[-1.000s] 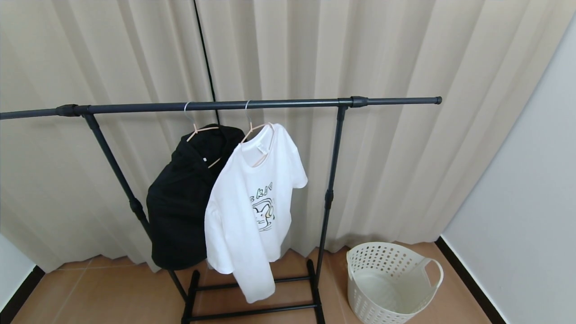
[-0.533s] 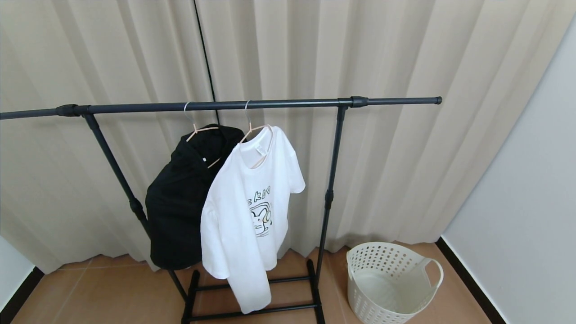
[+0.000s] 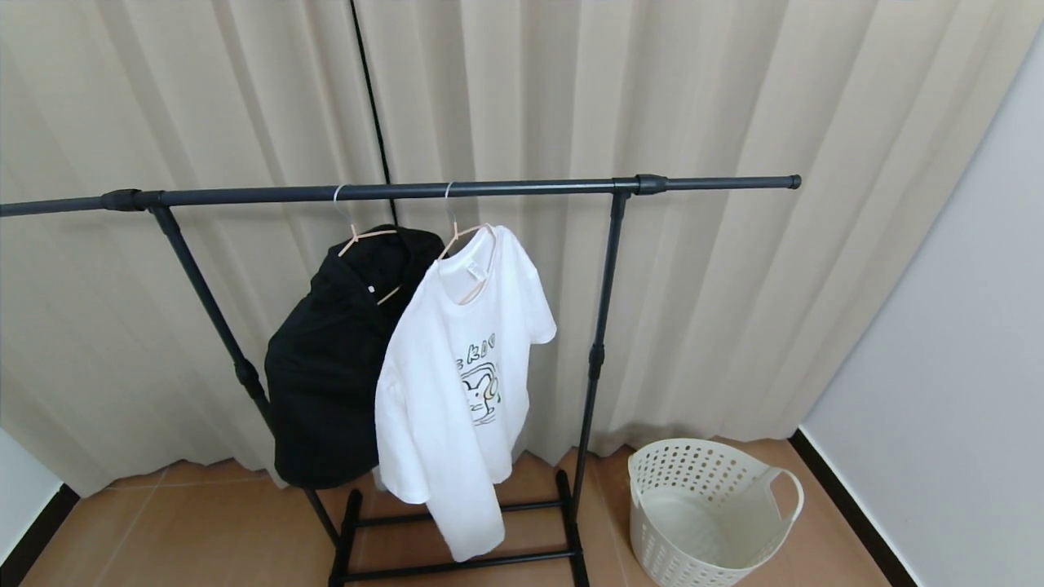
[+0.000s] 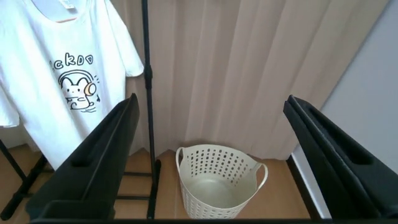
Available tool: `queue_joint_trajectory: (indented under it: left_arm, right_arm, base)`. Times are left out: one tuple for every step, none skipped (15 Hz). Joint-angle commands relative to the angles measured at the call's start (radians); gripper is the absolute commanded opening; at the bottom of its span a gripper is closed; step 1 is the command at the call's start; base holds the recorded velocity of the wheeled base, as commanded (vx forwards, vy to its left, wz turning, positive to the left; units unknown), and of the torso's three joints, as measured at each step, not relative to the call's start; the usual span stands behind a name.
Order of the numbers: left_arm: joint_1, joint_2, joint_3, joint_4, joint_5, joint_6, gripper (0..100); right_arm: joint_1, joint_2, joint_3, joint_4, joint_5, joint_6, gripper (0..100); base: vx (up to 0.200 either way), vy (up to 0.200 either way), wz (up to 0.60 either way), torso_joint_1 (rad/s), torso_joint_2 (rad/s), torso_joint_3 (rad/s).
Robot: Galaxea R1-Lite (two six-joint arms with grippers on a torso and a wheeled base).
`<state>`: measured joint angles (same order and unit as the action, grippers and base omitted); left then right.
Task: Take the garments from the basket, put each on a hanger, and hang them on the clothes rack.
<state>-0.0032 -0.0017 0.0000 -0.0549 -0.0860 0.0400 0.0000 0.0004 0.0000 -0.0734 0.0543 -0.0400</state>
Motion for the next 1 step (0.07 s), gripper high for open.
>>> queue_joint_trajectory:
  left_arm:
    - [0.0,0.002,0.0,0.0,0.0,0.0,100]
  right_arm:
    - [0.0,0.0,0.0,0.0,-0.001,0.002,100]
  base:
    - [0.0,0.0,0.0,0.0,0.0,0.0]
